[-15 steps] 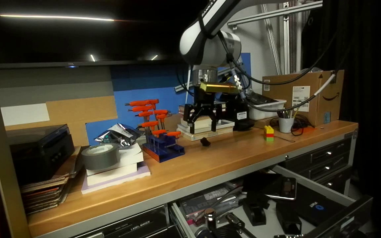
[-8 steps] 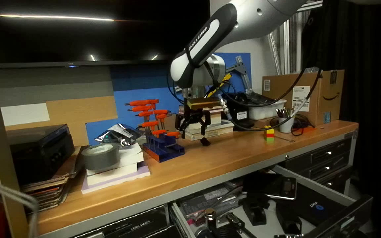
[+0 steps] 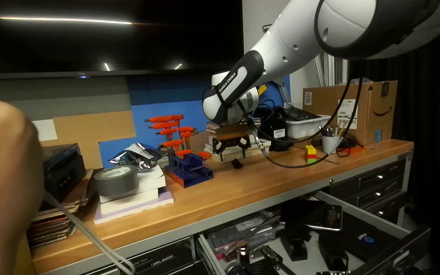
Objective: Pick up the black objects from the counter and put them in the open drawer and close it
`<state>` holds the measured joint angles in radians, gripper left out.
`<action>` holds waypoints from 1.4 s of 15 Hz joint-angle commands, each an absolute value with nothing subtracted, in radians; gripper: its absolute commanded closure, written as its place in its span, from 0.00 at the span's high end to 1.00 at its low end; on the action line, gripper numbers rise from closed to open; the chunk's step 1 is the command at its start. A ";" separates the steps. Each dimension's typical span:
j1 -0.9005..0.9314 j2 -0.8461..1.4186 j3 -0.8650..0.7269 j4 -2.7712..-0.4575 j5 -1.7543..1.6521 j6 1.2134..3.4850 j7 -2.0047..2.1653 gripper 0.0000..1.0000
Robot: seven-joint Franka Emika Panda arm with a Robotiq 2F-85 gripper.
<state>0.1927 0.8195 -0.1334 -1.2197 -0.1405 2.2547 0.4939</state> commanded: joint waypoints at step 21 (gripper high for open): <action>0.178 1.141 -0.190 -0.704 -0.122 1.888 0.966 0.42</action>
<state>0.1895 1.0910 -0.1956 -0.7892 -0.1376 1.9122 0.9528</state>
